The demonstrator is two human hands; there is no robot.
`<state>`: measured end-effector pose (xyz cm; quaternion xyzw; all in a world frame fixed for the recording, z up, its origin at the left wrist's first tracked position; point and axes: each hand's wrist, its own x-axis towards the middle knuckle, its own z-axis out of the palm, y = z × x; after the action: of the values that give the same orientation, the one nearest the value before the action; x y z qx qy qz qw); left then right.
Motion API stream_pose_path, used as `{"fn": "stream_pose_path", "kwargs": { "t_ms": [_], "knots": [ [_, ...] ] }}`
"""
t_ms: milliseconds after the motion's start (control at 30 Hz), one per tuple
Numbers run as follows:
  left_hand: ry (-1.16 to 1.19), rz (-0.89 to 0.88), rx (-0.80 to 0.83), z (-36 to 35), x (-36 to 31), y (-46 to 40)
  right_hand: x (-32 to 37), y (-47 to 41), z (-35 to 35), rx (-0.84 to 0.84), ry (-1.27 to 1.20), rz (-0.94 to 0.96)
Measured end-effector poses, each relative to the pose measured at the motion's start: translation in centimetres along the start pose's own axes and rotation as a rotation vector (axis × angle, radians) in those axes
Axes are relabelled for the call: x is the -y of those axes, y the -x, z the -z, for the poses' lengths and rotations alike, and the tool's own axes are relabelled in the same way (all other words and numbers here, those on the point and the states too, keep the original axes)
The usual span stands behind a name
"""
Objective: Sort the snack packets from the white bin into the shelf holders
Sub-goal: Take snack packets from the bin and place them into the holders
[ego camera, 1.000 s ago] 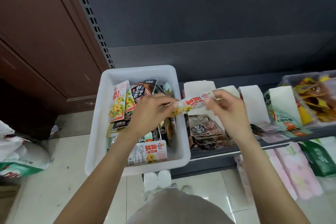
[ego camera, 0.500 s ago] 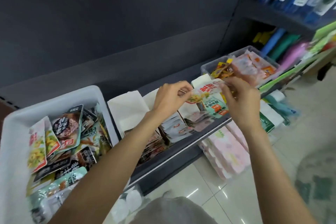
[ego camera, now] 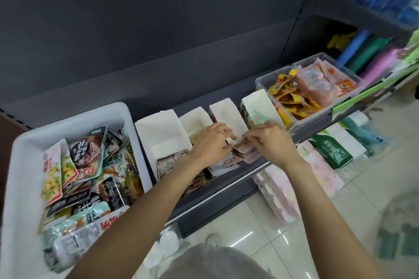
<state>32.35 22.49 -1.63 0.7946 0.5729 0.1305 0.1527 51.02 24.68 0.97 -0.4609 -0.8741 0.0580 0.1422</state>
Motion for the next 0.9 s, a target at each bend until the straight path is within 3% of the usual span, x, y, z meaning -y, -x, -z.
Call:
{"fn": "stream_pose_path", "kwargs": {
  "t_ms": [100, 200, 300, 367, 433, 500, 600, 767, 833, 900],
  "knots": [
    [0.145, 0.113, -0.105, 1.5, -0.6, 1.4, 0.5, 0.7, -0.7, -0.035, -0.011, -0.086],
    [0.407, 0.296, -0.384, 4.2, -0.8, 4.5, 2.9, 1.1, 0.1, -0.246, -0.258, -0.180],
    [0.592, 0.360, -0.723, 6.7, -0.2, 9.1, 7.3, 0.6, 1.0, -0.322, -0.521, -0.089],
    [0.472, 0.394, -0.921, 7.6, 0.9, 12.9, 10.9, -0.4, 0.4, -0.240, -0.593, 0.026],
    [0.211, 0.470, -0.978, 7.5, 2.9, 16.7, 14.5, -1.4, -0.7, -0.105, -0.584, 0.157],
    [-0.026, 0.543, -0.879, 6.4, 5.2, 20.2, 18.2, -2.2, -1.9, 0.049, -0.511, 0.284],
    [-0.179, 0.661, -0.620, 4.6, 8.3, 25.0, 23.1, -2.9, -4.1, 0.245, -0.416, 0.429],
    [0.000, 0.852, -0.263, 3.8, 9.7, 29.1, 27.9, -3.4, -8.6, 0.540, -0.150, 0.539],
    [0.033, 0.864, -0.204, 3.7, 9.9, 29.7, 28.8, -3.0, -9.7, 0.621, -0.021, 0.518],
    [0.058, 0.859, -0.202, 3.8, 10.2, 30.2, 29.2, -2.8, -10.1, 0.607, -0.072, 0.465]
  ]
}}
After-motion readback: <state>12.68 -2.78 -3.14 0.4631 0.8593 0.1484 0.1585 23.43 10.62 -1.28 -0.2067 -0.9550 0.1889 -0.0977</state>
